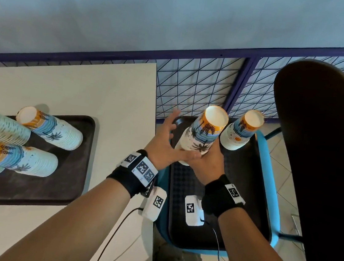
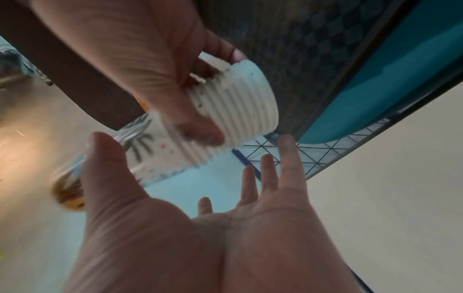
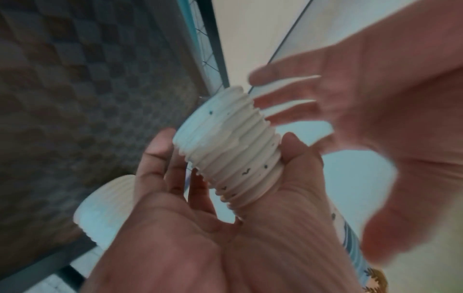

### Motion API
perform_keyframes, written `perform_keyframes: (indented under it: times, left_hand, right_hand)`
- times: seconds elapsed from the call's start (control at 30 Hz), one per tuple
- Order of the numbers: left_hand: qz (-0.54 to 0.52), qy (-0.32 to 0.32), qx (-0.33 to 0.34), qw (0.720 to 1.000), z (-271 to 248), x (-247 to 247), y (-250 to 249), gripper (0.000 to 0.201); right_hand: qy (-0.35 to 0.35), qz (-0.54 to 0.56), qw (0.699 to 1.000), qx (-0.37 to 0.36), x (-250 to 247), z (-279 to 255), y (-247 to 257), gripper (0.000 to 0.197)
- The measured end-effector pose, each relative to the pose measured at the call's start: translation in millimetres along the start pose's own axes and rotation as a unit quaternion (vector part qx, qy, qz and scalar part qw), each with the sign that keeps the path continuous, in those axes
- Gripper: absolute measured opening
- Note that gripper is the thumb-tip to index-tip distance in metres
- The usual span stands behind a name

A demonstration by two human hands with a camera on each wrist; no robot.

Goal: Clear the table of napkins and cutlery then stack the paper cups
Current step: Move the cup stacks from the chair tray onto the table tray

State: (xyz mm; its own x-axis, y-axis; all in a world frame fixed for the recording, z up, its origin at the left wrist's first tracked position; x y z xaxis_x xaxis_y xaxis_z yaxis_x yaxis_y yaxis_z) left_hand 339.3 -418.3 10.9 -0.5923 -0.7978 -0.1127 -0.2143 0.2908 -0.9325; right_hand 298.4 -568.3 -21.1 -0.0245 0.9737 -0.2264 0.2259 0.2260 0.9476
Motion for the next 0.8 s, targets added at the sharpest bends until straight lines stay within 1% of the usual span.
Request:
perform_keyframes:
  times: [0.07, 0.17, 0.2, 0.27, 0.33, 0.37, 0.43, 0.47, 0.5, 0.53, 0.6, 0.67, 0.7, 0.8]
  left_hand:
    - [-0.039, 0.026, 0.022, 0.999, 2, 9, -3, 0.125]
    - [-0.065, 0.061, 0.035, 0.995, 5, 18, -6, 0.1]
    - [-0.066, 0.062, 0.034, 0.995, 4, 18, -7, 0.091]
    - [-0.084, 0.052, 0.04, 0.994, 1, 14, -8, 0.08]
    - [-0.102, 0.036, 0.047, 0.993, -4, 10, -10, 0.075]
    - [-0.106, 0.027, 0.045, 0.993, -6, 7, -10, 0.072]
    - [-0.105, 0.015, 0.037, 0.994, -11, 2, -10, 0.068]
    - [-0.1, 0.01, 0.032, 0.994, -13, 0, -7, 0.068]
    - [-0.096, 0.004, 0.028, 0.995, -15, -3, -5, 0.069]
    - [-0.093, -0.001, 0.026, 0.995, -18, -5, -3, 0.07]
    - [-0.093, -0.007, 0.024, 0.995, -22, -7, 0, 0.072]
    - [-0.097, -0.01, 0.019, 0.995, -26, -8, 3, 0.074]
    - [-0.098, -0.011, 0.016, 0.995, -28, -8, 4, 0.076]
    - [-0.102, -0.014, 0.008, 0.995, -35, -8, 7, 0.082]
  right_hand:
    - [0.021, 0.0, 0.999, -0.025, 6, -7, 16, 0.087]
    - [0.043, -0.005, 0.998, -0.054, 11, -19, 35, 0.087]
    - [0.046, -0.004, 0.997, -0.065, 11, -23, 39, 0.087]
    - [0.059, -0.006, 0.995, -0.075, 7, -30, 38, 0.087]
    - [0.057, -0.027, 0.997, -0.054, -1, -36, 26, 0.079]
    - [0.038, -0.042, 0.998, -0.032, -11, -39, 16, 0.069]
    - [-0.032, -0.068, 0.997, 0.032, -38, -44, -6, 0.046]
    - [-0.075, -0.071, 0.992, 0.069, -55, -45, -18, 0.039]
    - [-0.117, -0.067, 0.986, 0.102, -72, -46, -30, 0.039]
    - [-0.152, -0.052, 0.978, 0.132, -87, -43, -41, 0.043]
    - [-0.188, -0.022, 0.968, 0.166, -107, -32, -57, 0.064]
    - [-0.192, -0.023, 0.967, 0.165, -116, -14, -60, 0.088]
    - [-0.193, -0.024, 0.968, 0.157, -118, -4, -59, 0.095]
    - [-0.195, -0.019, 0.971, 0.14, -119, 24, -57, 0.101]
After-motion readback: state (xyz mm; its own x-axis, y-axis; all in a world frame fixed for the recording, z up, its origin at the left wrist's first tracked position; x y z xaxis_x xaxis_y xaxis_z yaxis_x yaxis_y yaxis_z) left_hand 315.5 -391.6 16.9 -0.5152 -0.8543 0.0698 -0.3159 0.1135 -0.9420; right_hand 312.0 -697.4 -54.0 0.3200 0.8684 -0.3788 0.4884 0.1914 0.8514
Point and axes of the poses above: each hand's wrist, its own z-axis towards the middle knuckle, its own x-axis out of the palm, y = z × x, the point moved 9 cm from there along z, towards the middle knuckle, and after that the axes turned 12 degrees about y, right-handed, at the moved point
